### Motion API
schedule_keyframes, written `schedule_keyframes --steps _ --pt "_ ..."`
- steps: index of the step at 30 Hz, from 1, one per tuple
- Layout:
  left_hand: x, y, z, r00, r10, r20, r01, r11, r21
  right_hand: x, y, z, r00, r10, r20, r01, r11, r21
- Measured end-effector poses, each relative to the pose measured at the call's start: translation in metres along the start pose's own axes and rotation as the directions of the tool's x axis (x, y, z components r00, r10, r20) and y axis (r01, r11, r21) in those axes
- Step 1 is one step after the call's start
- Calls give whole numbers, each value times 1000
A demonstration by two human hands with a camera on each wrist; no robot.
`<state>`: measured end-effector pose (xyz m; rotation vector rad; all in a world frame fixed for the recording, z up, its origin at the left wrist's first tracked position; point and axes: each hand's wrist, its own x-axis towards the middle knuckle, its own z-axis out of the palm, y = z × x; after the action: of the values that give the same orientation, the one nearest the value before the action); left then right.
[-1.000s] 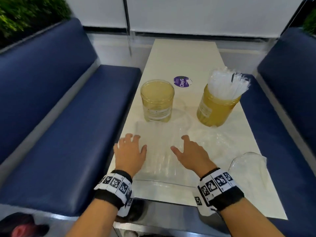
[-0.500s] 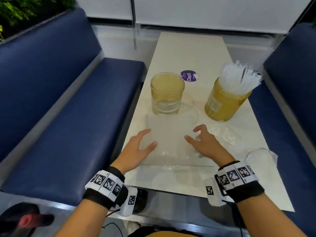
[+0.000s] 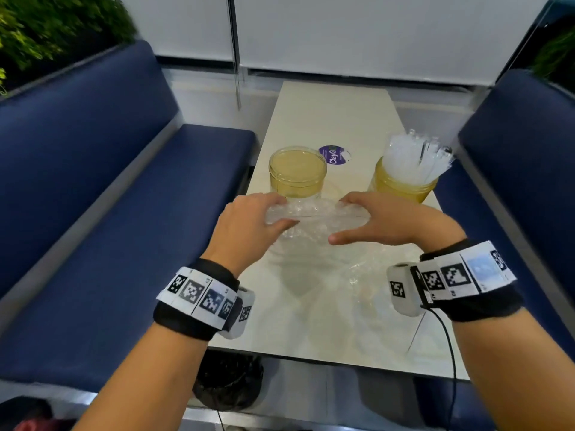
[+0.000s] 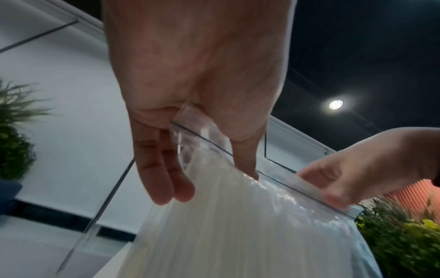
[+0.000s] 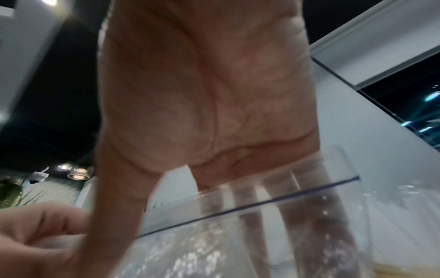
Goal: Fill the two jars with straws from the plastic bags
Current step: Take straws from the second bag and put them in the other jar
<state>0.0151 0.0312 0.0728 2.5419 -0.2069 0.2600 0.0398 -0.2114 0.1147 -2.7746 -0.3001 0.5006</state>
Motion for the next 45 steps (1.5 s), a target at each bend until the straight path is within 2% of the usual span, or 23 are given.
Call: schedule_keyframes --steps 3,5,9,11,15,20,23,24,25,26,28,29,30,36,40,45 --pt "8 2 -10 1000 -21 22 18 993 116 10 -3 -3 991 -44 -129 32 995 -94" --pt "8 1 -11 999 -14 35 5 973 230 18 -7 2 961 -121 -250 91 988 -128" --pt "4 -1 -10 999 24 30 -34 913 408 29 -15 22 866 -272 -419 231 962 -148" --pt "5 -3 -10 994 105 -12 -88 881 465 34 -17 29 820 -320 -474 266 947 -179" --pt "15 9 -15 967 239 -87 -182 888 422 39 -19 34 690 -391 -609 313 920 -236" --pt "28 27 -15 979 203 10 -193 909 369 29 -26 44 551 -348 -759 221 937 -270" --pt "30 28 -8 982 184 45 -189 925 331 17 -33 61 475 -193 -858 171 977 -125" --pt "30 28 -6 981 187 50 -193 927 321 14 -35 67 482 -93 -871 178 984 -7" --pt "29 27 -4 979 194 54 -201 928 314 12 -38 72 528 20 -849 188 972 140" --pt "28 28 -2 977 205 54 -211 927 310 12 -40 75 608 123 -784 190 937 294" --pt "27 28 -1 976 212 38 -214 932 293 11 -45 78 769 254 -587 187 789 586" --pt "27 29 -1 979 203 29 -203 940 273 10 -48 77 819 286 -498 181 694 696" --pt "27 30 -2 982 189 21 -189 950 248 9 -51 75 847 301 -438 172 624 762" --pt "26 34 1 993 102 -57 -97 992 83 11 -58 70 900 305 -310 137 479 867" --pt "25 32 1 995 92 -28 -91 995 27 12 -57 69 928 290 -234 123 354 927" --pt "24 36 -1 995 97 26 -99 987 130 14 -62 72 925 306 -224 109 353 929"
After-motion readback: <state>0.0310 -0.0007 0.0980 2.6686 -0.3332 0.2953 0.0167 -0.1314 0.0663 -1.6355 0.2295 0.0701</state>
